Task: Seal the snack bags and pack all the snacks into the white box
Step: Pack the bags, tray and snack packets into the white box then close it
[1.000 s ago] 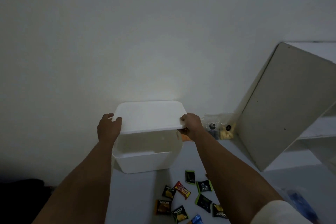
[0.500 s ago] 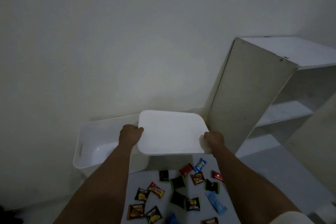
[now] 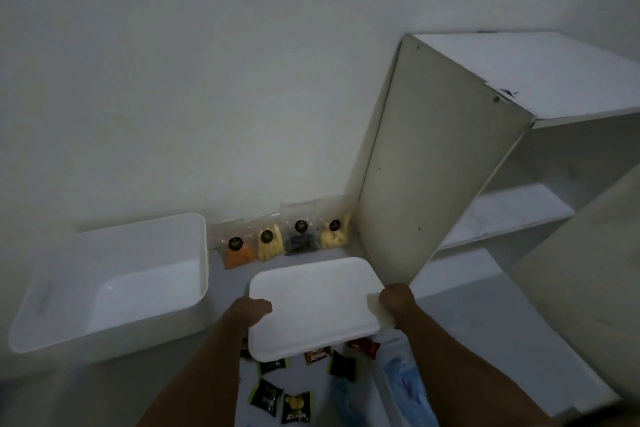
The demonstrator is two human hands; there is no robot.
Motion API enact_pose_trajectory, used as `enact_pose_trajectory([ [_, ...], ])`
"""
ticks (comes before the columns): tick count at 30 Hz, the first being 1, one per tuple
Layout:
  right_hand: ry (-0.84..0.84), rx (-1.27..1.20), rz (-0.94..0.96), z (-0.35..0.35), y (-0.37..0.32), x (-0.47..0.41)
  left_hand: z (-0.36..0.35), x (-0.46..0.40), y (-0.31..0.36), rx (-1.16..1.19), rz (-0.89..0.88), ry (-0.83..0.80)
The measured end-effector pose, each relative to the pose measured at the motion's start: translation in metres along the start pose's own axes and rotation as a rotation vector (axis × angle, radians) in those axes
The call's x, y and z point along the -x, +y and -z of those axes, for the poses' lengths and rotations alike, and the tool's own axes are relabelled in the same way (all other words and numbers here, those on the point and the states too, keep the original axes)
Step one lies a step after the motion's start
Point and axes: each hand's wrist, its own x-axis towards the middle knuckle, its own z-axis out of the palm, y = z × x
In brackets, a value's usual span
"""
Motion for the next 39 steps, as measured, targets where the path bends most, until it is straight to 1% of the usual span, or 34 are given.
enact_pose_trajectory([
  [2, -0.039, 0.032, -0.023, -0.003, 0.002, -0.018, -0.011, -0.009, 0.002, 0.034, 0.026, 0.058],
  [4, -0.098, -0.017, -0.072, -0.005, 0.002, -0.034, -0.019, -0.016, 0.004, 0.089, 0.048, 0.104],
  [7, -0.153, -0.096, -0.123, -0.012, -0.002, -0.048, -0.027, -0.022, 0.009, 0.15, 0.007, 0.129],
  [9, -0.194, -0.171, -0.165, -0.019, -0.005, -0.053, -0.031, -0.027, 0.011, 0.144, -0.019, 0.148],
  [14, -0.198, -0.186, -0.123, -0.029, -0.008, -0.061, -0.045, -0.039, 0.012, 0.216, -0.043, 0.255],
  [19, -0.175, -0.15, -0.102, -0.029, -0.009, -0.072, -0.058, -0.042, 0.011, 0.26, -0.064, 0.268],
  [21, -0.162, -0.086, -0.065, -0.029, -0.007, -0.069, -0.06, -0.04, 0.009, 0.257, -0.065, 0.258],
  [24, -0.052, 0.08, 0.077, -0.033, 0.005, -0.06, -0.061, -0.034, 0.005, 0.232, -0.081, 0.259],
  [26, 0.012, 0.094, 0.164, -0.037, 0.007, -0.05, -0.059, -0.028, 0.004, 0.2, -0.1, 0.274],
  [28, 0.031, 0.092, 0.254, -0.042, -0.001, -0.04, -0.052, -0.025, 0.003, 0.173, -0.122, 0.297],
  [32, -0.023, 0.081, 0.388, -0.057, -0.04, -0.031, -0.031, -0.026, 0.012, 0.166, -0.172, 0.346],
  [36, -0.127, 0.062, 0.448, -0.077, -0.088, -0.031, -0.007, -0.042, 0.024, 0.211, -0.253, 0.338],
  [39, -0.208, 0.039, 0.463, -0.095, -0.124, -0.036, 0.007, -0.059, 0.032, 0.265, -0.246, 0.339],
])
